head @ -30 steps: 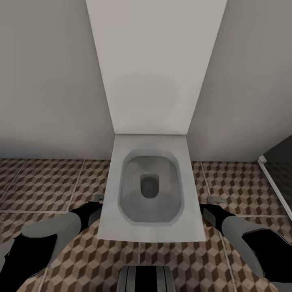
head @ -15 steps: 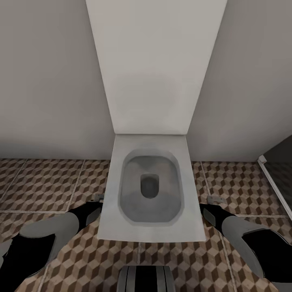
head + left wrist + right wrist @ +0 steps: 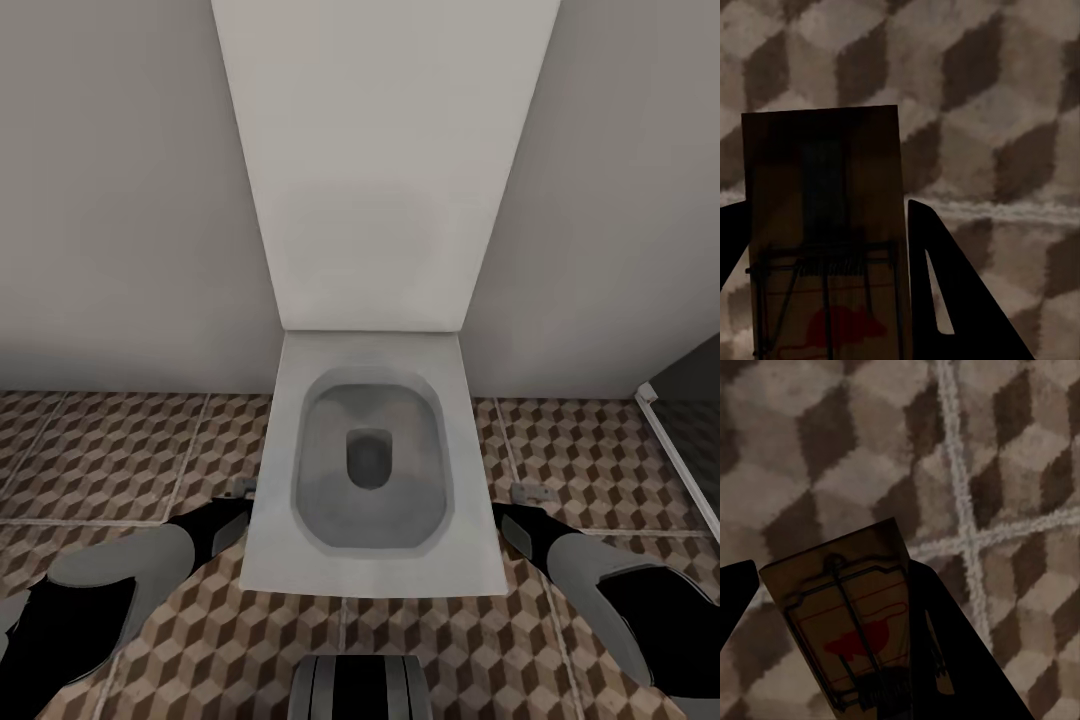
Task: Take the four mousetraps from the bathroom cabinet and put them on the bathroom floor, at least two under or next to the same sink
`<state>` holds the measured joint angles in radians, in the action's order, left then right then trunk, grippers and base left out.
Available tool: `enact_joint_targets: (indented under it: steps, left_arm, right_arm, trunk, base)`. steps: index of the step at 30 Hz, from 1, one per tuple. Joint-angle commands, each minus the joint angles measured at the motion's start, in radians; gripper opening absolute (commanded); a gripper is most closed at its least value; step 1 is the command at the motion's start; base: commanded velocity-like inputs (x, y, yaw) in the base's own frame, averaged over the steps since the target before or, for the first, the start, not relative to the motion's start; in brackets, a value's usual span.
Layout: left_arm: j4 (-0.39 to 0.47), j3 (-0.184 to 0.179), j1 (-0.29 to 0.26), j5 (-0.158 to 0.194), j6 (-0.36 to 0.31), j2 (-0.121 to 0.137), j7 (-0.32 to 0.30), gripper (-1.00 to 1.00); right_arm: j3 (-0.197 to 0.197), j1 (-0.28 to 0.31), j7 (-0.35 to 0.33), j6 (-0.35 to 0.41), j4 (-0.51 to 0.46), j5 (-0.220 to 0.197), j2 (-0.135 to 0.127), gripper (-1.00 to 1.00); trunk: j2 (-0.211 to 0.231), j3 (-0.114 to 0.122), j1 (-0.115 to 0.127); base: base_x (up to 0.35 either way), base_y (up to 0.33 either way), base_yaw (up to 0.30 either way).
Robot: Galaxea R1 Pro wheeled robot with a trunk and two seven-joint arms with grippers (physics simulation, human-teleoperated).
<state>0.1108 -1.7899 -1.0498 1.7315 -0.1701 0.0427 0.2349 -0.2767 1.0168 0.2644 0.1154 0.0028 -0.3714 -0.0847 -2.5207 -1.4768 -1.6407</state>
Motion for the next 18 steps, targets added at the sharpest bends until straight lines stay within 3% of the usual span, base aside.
enact_joint_targets:
  steps: [1,18]
  left_arm:
    - [0.005,-0.005,-0.001,-0.001,0.004,0.001,0.008,-1.0]
    - [0.005,-0.002,-0.001,0.003,0.043,0.003,0.004,-1.0]
  right_arm:
    - [-0.009,0.001,0.003,0.004,0.0,-0.006,0.0,-1.0]
    - [-0.009,0.0,0.003,-0.016,0.0,-0.007,0.002,-1.0]
  trunk:
    - [0.0,-0.001,0.0]
    - [0.0,-0.001,0.0]
  base:
    - [0.0,0.0,0.0]
    - [0.0,0.0,0.0]
